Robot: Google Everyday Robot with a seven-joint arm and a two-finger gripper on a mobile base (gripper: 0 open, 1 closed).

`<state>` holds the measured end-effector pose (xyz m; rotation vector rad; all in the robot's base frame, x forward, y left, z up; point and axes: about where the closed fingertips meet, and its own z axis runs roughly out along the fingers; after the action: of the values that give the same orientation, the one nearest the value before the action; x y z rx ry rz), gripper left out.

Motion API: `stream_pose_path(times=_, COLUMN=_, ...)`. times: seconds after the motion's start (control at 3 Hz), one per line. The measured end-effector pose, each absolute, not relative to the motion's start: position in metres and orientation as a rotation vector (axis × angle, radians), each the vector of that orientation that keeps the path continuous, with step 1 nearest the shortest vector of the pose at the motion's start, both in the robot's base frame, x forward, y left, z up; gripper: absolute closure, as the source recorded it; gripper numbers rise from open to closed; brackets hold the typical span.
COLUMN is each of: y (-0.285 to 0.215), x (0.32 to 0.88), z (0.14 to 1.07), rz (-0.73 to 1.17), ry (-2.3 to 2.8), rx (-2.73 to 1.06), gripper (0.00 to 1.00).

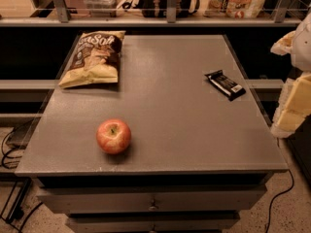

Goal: Move rxbar chocolate near apple

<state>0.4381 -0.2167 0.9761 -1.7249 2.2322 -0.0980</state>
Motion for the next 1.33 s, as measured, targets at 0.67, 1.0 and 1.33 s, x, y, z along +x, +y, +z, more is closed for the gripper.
stream_pose_path(times=0.67, y=-0.216, x=0.443, z=0.976, rz=-0.088, ry=2.209, rx=-1.713, gripper=0.00)
stream_pose_path(times=1.0, y=-0.222, x=0.458, z=0.975, rz=-0.055, ry=2.184, rx=-1.649, gripper=0.00)
stream_pose_path(times=1.33, y=-0.224, x=0.484, z=0.969, rz=-0.012, ry=2.144, rx=-1.586, gripper=0.00)
